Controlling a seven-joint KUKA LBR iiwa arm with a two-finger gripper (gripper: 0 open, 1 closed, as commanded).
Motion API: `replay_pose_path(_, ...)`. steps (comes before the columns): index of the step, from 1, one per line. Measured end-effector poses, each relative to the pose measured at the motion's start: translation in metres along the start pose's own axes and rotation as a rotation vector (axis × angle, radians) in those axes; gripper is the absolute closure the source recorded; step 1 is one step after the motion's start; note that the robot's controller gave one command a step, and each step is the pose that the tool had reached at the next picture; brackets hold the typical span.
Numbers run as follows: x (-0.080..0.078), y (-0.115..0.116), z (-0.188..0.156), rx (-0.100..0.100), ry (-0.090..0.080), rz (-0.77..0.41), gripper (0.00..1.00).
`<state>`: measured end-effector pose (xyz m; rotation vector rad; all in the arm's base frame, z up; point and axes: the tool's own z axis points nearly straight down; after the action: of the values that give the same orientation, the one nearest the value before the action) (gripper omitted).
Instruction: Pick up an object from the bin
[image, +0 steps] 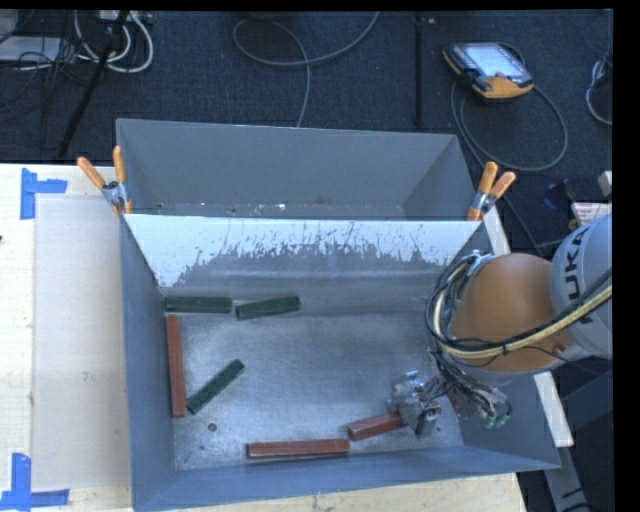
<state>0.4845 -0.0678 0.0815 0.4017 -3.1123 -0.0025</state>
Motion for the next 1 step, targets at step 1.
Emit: replay_pose_path(1,-0.0001,0.0005,-0.0133,0.0,0.0,-0.004,1.0)
